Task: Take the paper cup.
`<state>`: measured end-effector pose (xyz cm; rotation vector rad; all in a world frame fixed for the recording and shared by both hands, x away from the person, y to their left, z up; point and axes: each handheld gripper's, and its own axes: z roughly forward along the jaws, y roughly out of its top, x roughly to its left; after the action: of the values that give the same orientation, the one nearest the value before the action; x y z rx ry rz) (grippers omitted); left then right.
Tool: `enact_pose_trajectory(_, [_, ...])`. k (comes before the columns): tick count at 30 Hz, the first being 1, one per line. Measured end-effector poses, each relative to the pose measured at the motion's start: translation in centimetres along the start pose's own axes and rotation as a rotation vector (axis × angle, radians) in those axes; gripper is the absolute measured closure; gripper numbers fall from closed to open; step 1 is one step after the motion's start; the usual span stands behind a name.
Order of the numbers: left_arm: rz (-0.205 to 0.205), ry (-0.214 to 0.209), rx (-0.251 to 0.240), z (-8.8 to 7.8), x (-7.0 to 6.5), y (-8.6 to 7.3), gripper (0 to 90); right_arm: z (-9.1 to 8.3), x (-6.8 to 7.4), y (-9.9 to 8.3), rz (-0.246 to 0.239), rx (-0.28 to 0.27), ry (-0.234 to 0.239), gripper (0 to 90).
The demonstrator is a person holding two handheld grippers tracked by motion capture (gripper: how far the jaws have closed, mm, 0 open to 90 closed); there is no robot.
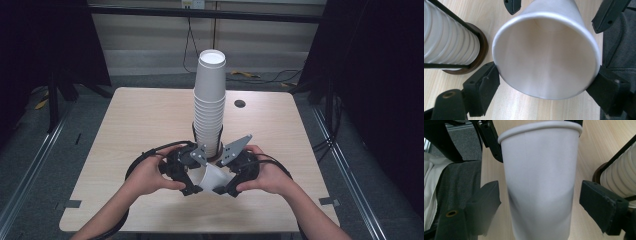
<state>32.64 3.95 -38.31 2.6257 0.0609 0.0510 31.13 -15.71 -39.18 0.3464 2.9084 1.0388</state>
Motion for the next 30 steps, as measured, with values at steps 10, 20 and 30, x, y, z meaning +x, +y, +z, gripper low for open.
enact_pose_trajectory(10, [-0.021,0.002,-0.028,0.0,-0.2,0.2,15.6,0.9,0.0,0.2,-0.011,0.010,0.002,16.4])
enact_pose_trajectory(20, [-0.016,-0.008,-0.043,-0.1,-0.1,0.3,15.7,1.4,0.1,0.0,-0.016,0.022,-0.008,22.1])
enact_pose_trajectory(30, [-0.019,-0.019,-0.056,0.0,-0.1,0.3,16.3,1.5,0.2,-0.2,-0.032,0.024,-0.005,23.8])
